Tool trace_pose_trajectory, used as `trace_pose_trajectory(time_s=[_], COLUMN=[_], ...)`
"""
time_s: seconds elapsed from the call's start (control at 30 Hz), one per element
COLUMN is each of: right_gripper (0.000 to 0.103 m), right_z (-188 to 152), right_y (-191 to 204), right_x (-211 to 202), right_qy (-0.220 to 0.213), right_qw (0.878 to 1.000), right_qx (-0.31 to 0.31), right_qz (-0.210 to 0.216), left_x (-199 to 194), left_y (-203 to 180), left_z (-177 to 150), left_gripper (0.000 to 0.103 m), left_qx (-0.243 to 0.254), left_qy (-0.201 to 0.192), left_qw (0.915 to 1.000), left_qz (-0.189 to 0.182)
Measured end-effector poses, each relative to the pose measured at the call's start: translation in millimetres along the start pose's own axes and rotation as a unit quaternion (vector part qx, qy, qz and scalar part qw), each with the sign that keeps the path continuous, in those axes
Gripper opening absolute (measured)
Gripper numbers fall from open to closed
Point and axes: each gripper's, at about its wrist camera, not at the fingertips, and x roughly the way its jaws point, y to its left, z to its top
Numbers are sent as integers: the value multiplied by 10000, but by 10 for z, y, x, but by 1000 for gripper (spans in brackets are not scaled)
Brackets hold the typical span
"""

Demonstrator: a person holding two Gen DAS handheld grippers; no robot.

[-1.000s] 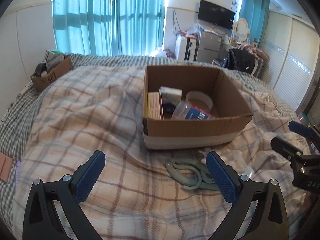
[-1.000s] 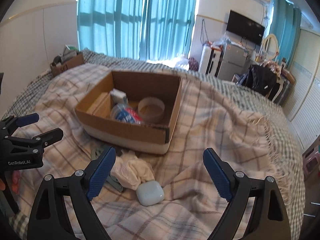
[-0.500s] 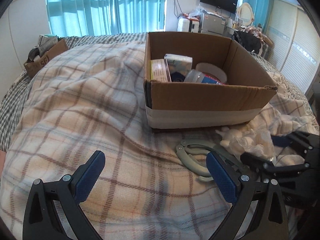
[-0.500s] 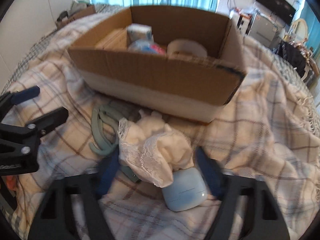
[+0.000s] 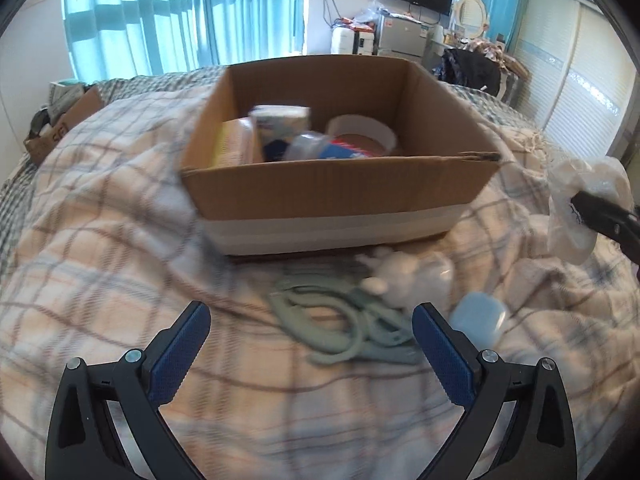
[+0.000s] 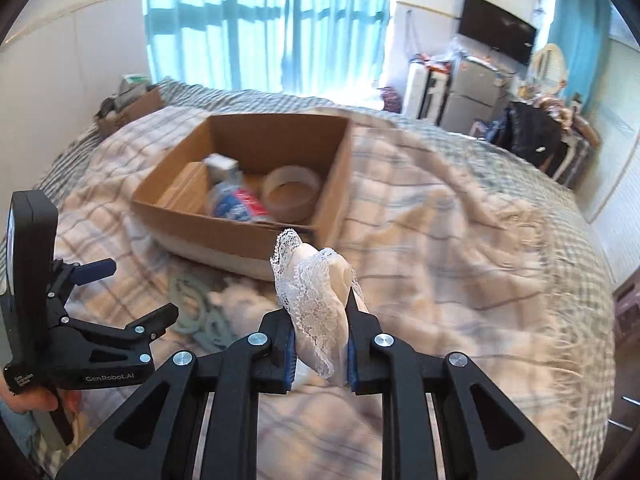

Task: Organize objects
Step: 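Grasp the white lace cloth with the right tool, then grasp the light blue earbud case with the left tool, then carry the cloth and earbud case into the cardboard box and release both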

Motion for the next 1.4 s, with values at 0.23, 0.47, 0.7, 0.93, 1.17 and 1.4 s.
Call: trace_pose_trajectory(time_s=[0.23, 0.47, 0.7, 0.93, 1.17, 1.4], right_gripper=[18, 18, 18, 18, 18, 18], right_z=[-205, -298, -359, -384, -376, -323], right_y=[-228, -429, -480, -398, -226, -12], right_x=[160, 167, 200, 204, 14, -340], right_qy=[195, 184, 211, 263, 168, -79], right_qw=[9993, 9976, 9963, 9971, 9984, 9989], right_qx=[306, 653, 811, 704, 541, 457], right_qz=[-12, 119, 185, 69, -43, -86], left_x=[164, 393, 586, 424, 38, -457], left_y=[-480, -929, -1035, -911, -646, -329], left_z=[-63, -173, -114, -143, -177, -63], left_gripper=[103, 82, 58, 58, 57, 57], left_qx=[291, 689, 754, 729, 583, 287], left_qy=[308, 701, 898, 787, 427, -87], left_qw=[9983, 9921, 9879, 9881, 9917, 9945], left_qz=[-396, -781, -1018, -1101, -1065, -1004])
